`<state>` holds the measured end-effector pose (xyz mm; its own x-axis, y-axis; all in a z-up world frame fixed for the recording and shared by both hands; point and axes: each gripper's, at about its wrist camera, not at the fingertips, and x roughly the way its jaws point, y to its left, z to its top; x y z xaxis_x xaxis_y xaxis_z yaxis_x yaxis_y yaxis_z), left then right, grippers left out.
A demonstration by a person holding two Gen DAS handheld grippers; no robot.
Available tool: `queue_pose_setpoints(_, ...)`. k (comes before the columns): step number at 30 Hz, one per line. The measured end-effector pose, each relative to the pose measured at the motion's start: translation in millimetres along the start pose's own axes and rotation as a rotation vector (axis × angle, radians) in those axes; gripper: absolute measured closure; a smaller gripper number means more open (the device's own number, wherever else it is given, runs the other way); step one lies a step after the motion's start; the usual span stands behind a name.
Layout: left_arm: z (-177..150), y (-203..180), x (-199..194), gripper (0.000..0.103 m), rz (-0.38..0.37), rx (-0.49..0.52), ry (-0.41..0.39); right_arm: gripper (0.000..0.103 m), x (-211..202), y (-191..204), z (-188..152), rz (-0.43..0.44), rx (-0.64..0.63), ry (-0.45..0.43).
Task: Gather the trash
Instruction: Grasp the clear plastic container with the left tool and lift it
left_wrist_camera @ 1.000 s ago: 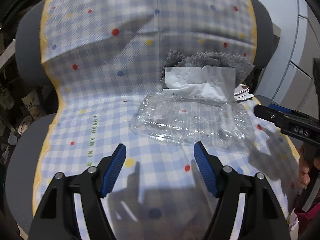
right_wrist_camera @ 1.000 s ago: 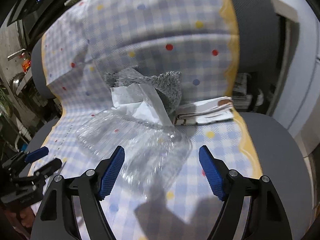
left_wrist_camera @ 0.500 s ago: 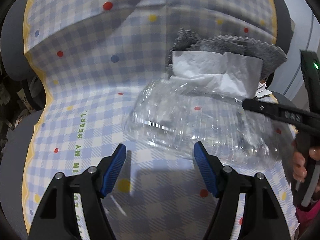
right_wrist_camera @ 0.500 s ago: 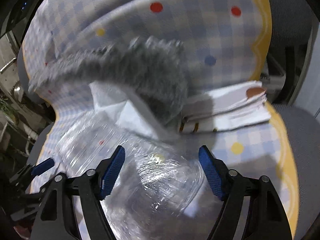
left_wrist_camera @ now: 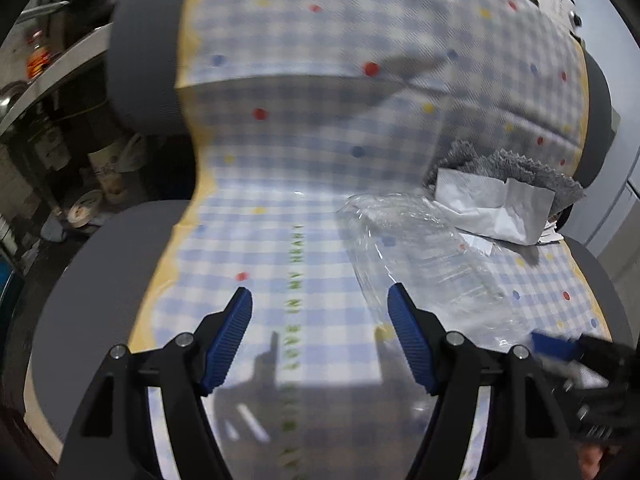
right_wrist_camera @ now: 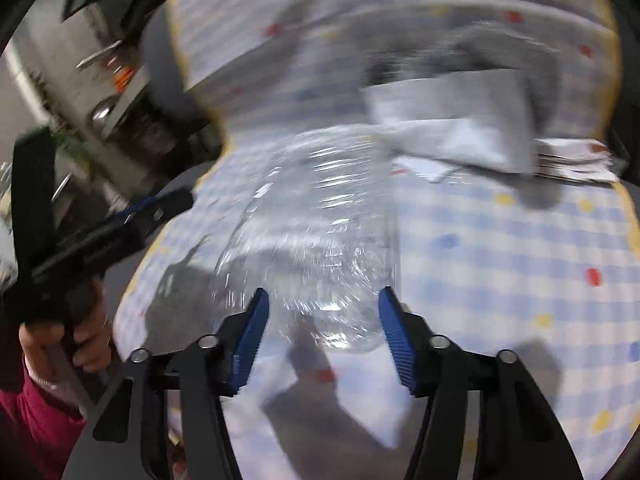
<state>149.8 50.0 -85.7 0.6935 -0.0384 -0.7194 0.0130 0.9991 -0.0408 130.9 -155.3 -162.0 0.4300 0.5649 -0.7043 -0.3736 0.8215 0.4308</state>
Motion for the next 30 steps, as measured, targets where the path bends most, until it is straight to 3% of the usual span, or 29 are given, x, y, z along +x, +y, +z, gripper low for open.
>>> queue_pose_setpoints(3,-2.1,9.4,-18.2,0.035,-0.003,-0.015,-0.018,0.052,-0.7,30.1,-4.7,0.073,-0.050,0.021)
queue_pose_setpoints(6,-4.2,11.1,-29.6,0.034,-0.013,-0.007,-0.030,0.052,-17.8,45.0,-8.4,0.042,-0.081,-0.025)
queue_pose_setpoints(10,-11.9,-2.9,-30.2,0.011,-0.077,0.043,-0.006,0.051,-44.4,31.3,-8.6,-0.071,-0.022,-0.109)
queue_pose_setpoints(12,-18.8,-20.3,-27.3,0.007,-0.096,0.098,0.010,0.051,-57.5,11.4,-11.5,-0.090,0.028,-0.134)
queue_pose_setpoints(19,-39.8,-65.4,-15.5,0.007,-0.147,0.209,0.070,0.048,-79.3,-20.5,-25.6,-0.134,0.125,-0.183)
queue_pose_setpoints(25,-57.6,-81.4,-13.5,0.007,-0.088,0.325,0.067,0.048,-83.9,-32.0,-32.2,-0.133,0.154,-0.188)
queue_pose_setpoints(30,-76.6,-78.5,-1.2,0.007,-0.054,0.383,0.133,0.048,-81.9,-32.1,-33.2,-0.121,0.163,-0.188)
